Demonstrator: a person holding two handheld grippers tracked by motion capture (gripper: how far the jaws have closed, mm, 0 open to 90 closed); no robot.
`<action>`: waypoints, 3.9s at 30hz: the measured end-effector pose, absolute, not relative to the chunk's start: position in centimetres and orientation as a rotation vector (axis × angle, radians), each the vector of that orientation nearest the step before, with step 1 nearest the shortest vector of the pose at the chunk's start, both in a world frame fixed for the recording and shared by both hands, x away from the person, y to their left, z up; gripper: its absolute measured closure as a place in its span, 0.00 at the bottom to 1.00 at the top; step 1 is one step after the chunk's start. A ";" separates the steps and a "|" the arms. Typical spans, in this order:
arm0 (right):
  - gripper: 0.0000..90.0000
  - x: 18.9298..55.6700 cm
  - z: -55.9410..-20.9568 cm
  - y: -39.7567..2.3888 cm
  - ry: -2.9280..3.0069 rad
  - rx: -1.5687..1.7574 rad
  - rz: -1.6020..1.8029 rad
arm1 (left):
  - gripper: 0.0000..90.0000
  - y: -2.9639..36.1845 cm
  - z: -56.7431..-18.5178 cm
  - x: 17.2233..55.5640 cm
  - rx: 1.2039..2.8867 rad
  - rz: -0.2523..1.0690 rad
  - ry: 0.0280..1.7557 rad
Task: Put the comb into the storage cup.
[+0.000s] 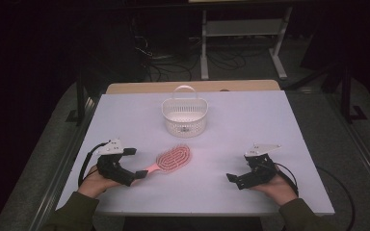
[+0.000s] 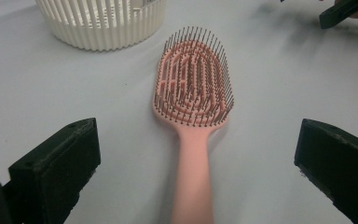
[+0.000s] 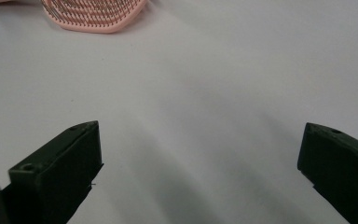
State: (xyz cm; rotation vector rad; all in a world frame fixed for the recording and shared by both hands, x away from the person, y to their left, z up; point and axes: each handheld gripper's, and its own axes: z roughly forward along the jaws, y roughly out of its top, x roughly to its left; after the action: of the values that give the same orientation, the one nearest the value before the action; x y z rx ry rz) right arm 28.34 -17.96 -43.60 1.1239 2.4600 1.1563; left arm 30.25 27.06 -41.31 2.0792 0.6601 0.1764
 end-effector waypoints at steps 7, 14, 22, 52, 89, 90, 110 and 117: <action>0.00 28.4 -43.6 -18.0 2.460 1.122 1.158 | 0.00 26.8 -41.1 30.4 2.072 0.181 0.656; 0.00 28.4 -43.6 -17.9 2.463 1.118 1.155 | 0.00 26.7 -40.5 30.5 2.051 0.191 0.656; 0.00 28.5 -43.6 -17.9 2.460 1.115 1.163 | 0.00 26.1 -39.8 31.1 2.041 0.190 0.654; 0.00 28.5 -43.3 -18.1 2.453 1.112 1.187 | 0.01 22.9 -38.4 34.2 2.041 0.188 0.618; 0.00 28.4 -43.3 -18.0 2.454 1.111 1.181 | 0.01 22.2 -38.9 33.8 2.218 0.219 0.609; 0.00 28.4 -43.3 -18.0 2.455 1.110 1.181 | 0.01 22.1 -38.9 33.8 2.229 0.220 0.607; 0.00 28.4 -43.2 -18.1 2.454 1.111 1.181 | 0.01 22.0 -39.6 33.6 2.331 0.189 0.623; 0.00 28.4 -43.2 -18.1 2.451 1.110 1.181 | 0.01 22.0 -40.0 33.5 2.369 0.179 0.624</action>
State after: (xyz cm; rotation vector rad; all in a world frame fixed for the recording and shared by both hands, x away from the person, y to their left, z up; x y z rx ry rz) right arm 28.41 -18.08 -43.24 1.1100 2.4509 1.1806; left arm 33.48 22.03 -40.03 2.3690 0.6241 0.1792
